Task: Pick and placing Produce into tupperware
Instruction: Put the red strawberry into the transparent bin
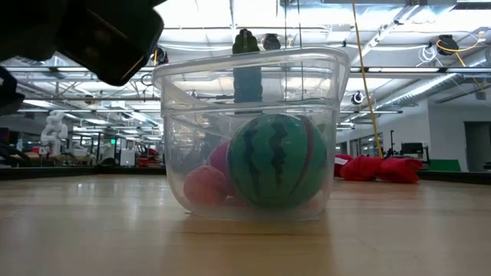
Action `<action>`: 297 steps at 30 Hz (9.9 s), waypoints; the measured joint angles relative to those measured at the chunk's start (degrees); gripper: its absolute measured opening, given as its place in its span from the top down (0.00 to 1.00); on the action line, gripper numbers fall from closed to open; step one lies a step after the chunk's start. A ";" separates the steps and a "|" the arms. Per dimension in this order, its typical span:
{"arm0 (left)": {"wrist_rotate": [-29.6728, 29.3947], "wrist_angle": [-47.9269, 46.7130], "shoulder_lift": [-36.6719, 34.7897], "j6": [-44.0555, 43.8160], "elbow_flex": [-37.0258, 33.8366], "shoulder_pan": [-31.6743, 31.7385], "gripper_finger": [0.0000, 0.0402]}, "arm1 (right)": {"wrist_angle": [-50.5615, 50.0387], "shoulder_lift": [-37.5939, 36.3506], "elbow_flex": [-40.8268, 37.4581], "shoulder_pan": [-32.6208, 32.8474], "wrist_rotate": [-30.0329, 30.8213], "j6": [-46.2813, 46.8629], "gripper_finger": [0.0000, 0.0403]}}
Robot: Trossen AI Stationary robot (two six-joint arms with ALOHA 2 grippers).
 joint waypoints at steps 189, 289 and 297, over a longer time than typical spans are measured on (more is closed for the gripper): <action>5.35 -9.57 3.18 43.05 17.63 27.58 0.69 | 13.67 -40.41 -39.91 -4.25 16.26 7.33 0.48; 4.95 -8.75 3.95 45.55 17.58 27.65 0.69 | 13.69 -40.06 -39.85 -4.23 12.85 9.11 0.48; 5.05 -8.78 3.95 43.12 17.58 27.69 0.69 | 13.69 -40.06 -39.85 -4.22 12.83 9.09 0.48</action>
